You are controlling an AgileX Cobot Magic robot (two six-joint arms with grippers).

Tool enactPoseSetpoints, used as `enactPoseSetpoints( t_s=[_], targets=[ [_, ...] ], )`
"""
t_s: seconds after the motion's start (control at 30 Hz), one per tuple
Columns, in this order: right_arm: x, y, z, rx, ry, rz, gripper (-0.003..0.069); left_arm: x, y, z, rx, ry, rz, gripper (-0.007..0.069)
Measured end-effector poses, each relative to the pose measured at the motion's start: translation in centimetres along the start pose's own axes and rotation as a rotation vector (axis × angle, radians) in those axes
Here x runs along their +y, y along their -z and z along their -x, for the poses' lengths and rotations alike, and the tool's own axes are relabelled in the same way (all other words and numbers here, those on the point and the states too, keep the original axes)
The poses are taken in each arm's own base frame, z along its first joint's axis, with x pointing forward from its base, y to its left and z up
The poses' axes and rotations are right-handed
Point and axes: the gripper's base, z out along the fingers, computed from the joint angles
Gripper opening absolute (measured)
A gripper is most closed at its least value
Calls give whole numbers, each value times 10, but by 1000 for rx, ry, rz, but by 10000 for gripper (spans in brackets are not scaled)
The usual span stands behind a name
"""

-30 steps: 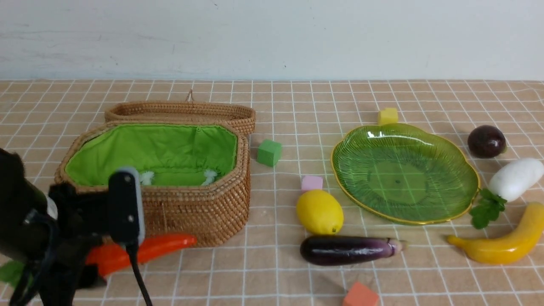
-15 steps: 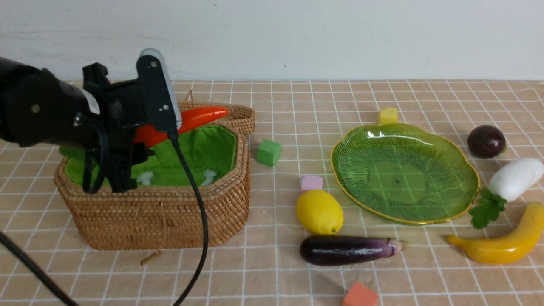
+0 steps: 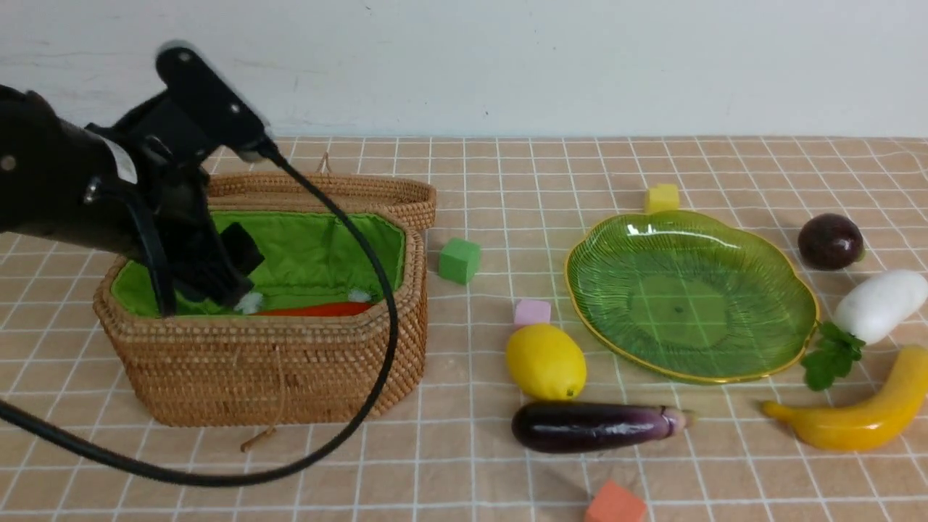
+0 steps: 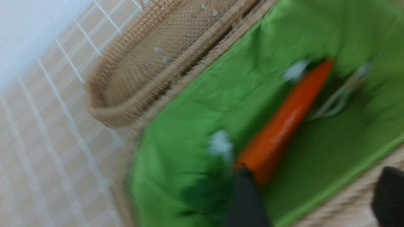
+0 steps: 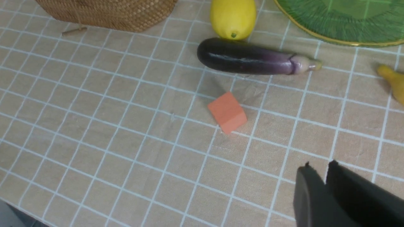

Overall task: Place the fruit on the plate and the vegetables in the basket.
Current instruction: Grab an eggplant with your right arm and place it in the basket on the left.

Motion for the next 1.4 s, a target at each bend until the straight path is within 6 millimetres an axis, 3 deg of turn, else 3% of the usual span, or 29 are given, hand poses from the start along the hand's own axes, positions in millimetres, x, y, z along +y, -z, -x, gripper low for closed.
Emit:
enactPoseSetpoints(
  t_s=[0.03,0.07,0.13,0.17,0.2,0.23,0.37,0.47,0.57,0.6,0.67,0.73,0.83,0.93,0.97,1.03,1.07,1.23,1.4],
  targets=[
    [-1,-2,3,13,5,1,101,-1,6,0,-6,44,-8,392],
    [-3,-8,9,44,10,5,102,-5,21,1,-24,166,-51,267],
    [-6,-17,18,92,8,14,102,-10,41,0,-26,258,-103,99],
    [-6,-18,19,97,6,18,102,-11,45,-1,-24,265,-110,70],
    [-10,-29,29,147,1,37,102,-16,66,-3,-38,304,-155,-3],
    [-10,-32,30,157,-1,41,102,-17,68,-4,-38,307,-159,-8],
    [-9,-68,52,281,27,109,102,-31,108,-23,-102,333,-216,-13],
    [-2,-89,63,306,89,135,102,-40,121,-38,-133,346,-231,-13],
    [19,-124,82,313,326,151,108,-57,139,-71,-165,365,-262,-13],
    [20,-127,82,316,341,151,108,-58,140,-73,-167,366,-266,-13],
    [27,-162,88,364,536,132,139,-71,148,-99,-193,371,-281,-13],
    [27,-175,89,384,593,125,160,-75,150,-108,-203,374,-285,-13],
    [21,-220,86,466,736,130,287,-82,161,-126,-309,376,-252,-13],
    [15,-252,78,528,831,162,414,-83,168,-131,-389,377,-222,-13],
    [15,-254,77,529,837,164,414,-83,169,-131,-392,377,-220,-13],
    [10,-280,69,543,907,182,507,-83,171,-133,-409,375,-214,-13],
    [9,-286,68,535,921,181,518,-83,171,-133,-408,374,-215,-13],
    [2,-318,58,511,957,164,536,-85,170,-135,-389,369,-224,-13],
    [-1,-325,55,519,976,157,472,-85,170,-136,-381,366,-227,-13]
  ],
)
